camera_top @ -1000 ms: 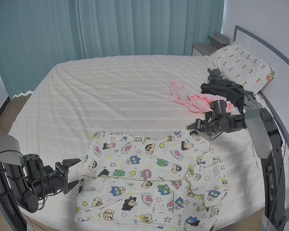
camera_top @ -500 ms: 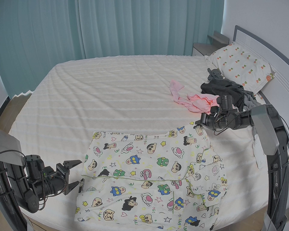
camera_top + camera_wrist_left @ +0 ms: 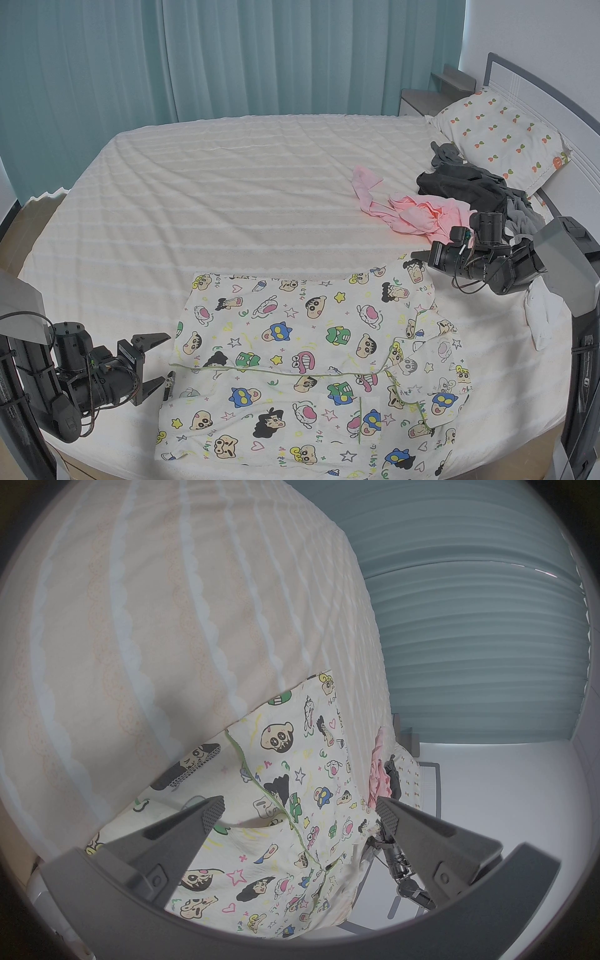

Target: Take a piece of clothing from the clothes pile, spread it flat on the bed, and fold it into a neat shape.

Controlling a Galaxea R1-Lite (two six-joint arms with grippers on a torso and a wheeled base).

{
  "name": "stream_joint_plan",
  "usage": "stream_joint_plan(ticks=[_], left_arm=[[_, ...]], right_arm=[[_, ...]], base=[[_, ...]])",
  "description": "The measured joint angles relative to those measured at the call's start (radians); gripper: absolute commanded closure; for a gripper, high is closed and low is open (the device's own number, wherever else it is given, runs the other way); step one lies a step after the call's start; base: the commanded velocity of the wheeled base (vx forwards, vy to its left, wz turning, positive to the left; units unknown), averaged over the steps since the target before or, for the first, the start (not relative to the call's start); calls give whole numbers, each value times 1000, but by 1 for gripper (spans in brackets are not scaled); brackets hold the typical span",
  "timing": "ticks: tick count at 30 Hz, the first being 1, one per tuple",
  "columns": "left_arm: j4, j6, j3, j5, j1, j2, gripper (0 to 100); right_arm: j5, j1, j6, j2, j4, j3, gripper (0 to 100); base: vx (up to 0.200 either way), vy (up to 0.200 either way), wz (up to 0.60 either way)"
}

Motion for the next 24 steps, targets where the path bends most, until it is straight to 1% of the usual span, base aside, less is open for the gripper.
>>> stream_joint_plan(ticks=[10, 13, 14, 19, 24], left_arm=[[0, 0, 0, 0, 0, 1, 0], [0, 0, 0, 0, 0, 1, 0], [0, 0, 0, 0, 0, 1, 0], [0, 1, 0, 0, -1, 1, 0], [0, 1, 0, 0, -2, 1, 0]], right_arm=[[6, -46, -6, 5, 106, -28, 0], [10, -66, -26, 0, 160, -25, 0], [13, -72, -40, -2, 175, -21, 0], [37, -107, -188, -14, 275, 13, 0], [77, -135, -259, -32, 335, 71, 0]], base=[[0, 0, 0], [0, 0, 0], [0, 0, 0], [0, 0, 0], [0, 0, 0]])
